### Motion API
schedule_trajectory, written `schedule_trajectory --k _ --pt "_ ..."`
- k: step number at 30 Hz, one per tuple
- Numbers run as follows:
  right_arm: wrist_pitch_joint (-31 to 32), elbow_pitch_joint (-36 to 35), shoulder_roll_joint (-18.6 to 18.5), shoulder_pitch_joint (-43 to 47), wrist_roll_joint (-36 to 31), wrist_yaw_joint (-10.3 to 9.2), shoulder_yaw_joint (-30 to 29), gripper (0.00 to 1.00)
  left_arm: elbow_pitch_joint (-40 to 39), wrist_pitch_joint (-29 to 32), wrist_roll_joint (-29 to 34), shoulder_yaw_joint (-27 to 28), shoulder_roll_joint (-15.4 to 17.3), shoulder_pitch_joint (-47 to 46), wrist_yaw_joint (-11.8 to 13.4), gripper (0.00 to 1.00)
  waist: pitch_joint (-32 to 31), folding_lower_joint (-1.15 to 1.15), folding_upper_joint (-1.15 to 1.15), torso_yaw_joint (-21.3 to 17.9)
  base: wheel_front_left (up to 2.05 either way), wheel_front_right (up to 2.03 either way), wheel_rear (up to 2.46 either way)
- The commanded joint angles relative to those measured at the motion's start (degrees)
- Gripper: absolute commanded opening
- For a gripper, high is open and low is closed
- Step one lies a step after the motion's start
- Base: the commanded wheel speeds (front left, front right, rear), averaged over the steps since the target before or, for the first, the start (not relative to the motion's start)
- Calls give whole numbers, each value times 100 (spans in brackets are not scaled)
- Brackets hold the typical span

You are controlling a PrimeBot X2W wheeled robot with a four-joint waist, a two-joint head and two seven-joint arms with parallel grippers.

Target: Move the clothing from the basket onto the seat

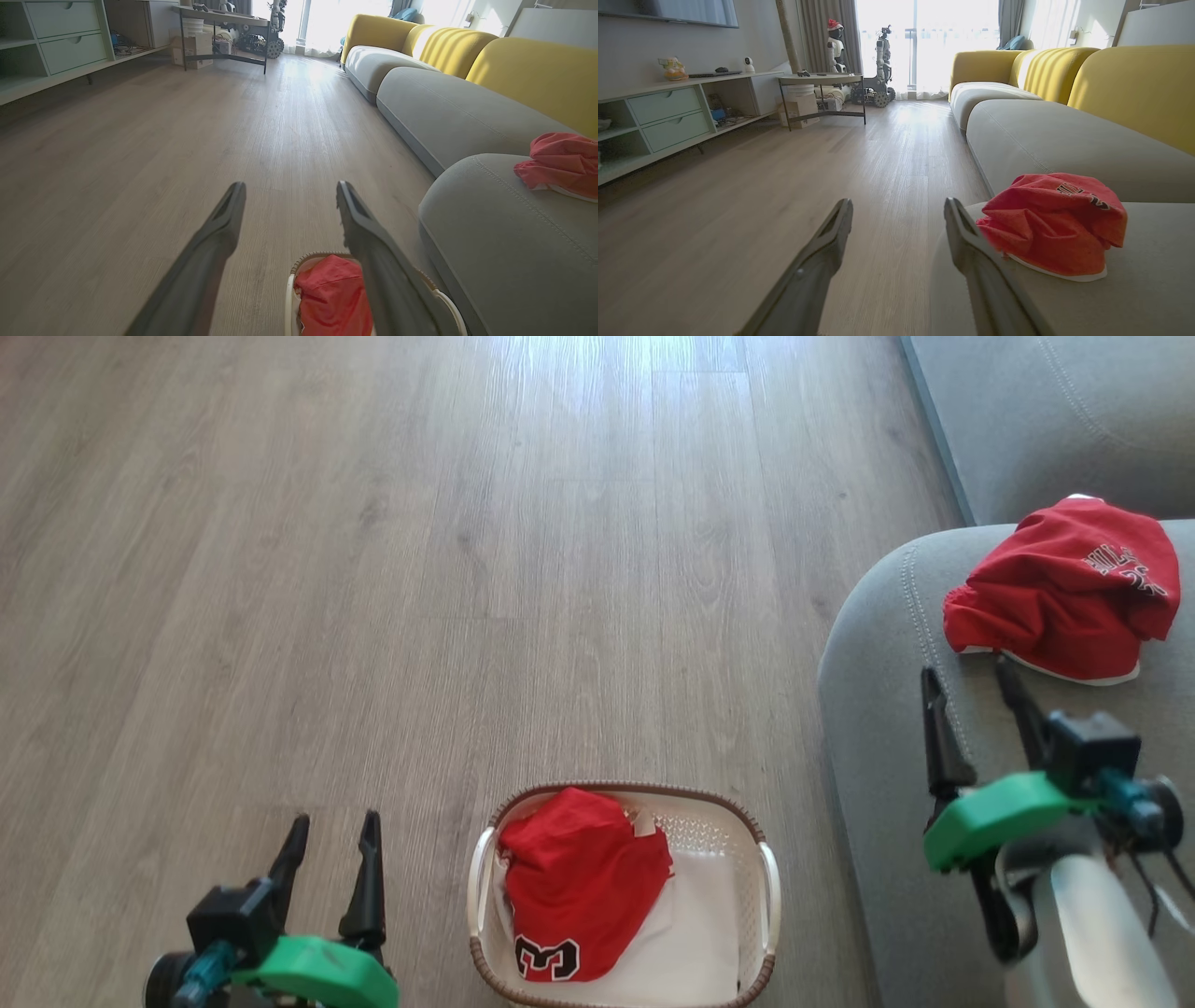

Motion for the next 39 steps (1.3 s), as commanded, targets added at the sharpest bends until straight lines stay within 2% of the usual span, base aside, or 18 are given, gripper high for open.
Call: schedule_trajectory --k 1,8,14,39 --pt "20 -287 21 -83 80 -2 192 100 -210 -70 53 257 184 -143 46 100 -13 0 0 4 0 0 0" --pt "87 -842 22 540 457 -2 414 100 -433 -70 120 421 238 191 150 100 -112 0 0 34 0 0 0" --pt "184 -1045 22 850 590 -2 494 100 -481 -70 71 568 290 368 224 100 -170 0 0 37 0 0 0" --pt "384 -1038 22 1098 770 -2 532 100 -529 -67 -35 642 395 600 281 100 -236 0 0 13 0 0 0"
